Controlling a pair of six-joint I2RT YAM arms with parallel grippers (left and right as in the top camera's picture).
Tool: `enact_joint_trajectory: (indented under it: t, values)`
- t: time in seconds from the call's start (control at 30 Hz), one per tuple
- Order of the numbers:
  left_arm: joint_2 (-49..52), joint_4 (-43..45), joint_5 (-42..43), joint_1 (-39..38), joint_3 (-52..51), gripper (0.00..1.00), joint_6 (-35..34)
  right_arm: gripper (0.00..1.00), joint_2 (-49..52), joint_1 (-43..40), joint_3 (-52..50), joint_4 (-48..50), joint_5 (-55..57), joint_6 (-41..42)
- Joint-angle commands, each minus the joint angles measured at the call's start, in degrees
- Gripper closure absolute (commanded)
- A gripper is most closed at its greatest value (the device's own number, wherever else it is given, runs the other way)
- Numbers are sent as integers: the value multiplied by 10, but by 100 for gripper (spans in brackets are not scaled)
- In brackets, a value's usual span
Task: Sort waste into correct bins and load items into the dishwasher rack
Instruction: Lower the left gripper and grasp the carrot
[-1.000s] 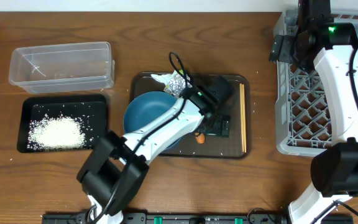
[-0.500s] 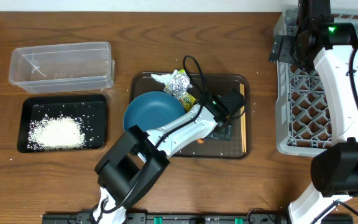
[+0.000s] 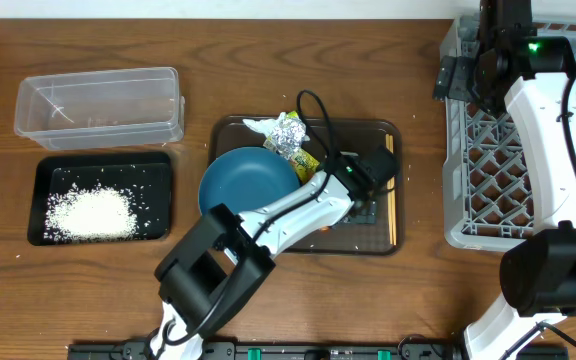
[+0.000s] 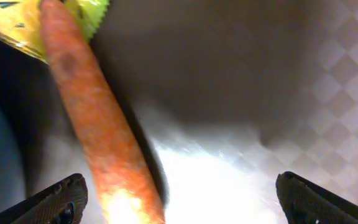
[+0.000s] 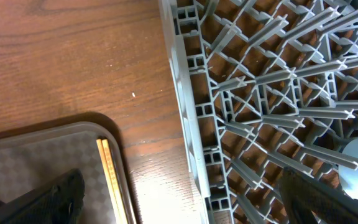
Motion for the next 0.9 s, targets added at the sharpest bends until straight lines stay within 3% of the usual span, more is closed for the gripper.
enact_joint_trajectory:
  t: [0.0, 0.3, 0.87]
  values:
    - [5, 2, -17, -5, 2, 0, -14, 1, -1, -1, -1, 0, 4, -5]
    - [6, 5, -42, -1, -7, 0, -32, 1, -1, -1, -1, -1, 4, -5]
    - [47, 17, 0, -1, -8, 4, -56, 1, -1, -1, -1, -1, 4, -5]
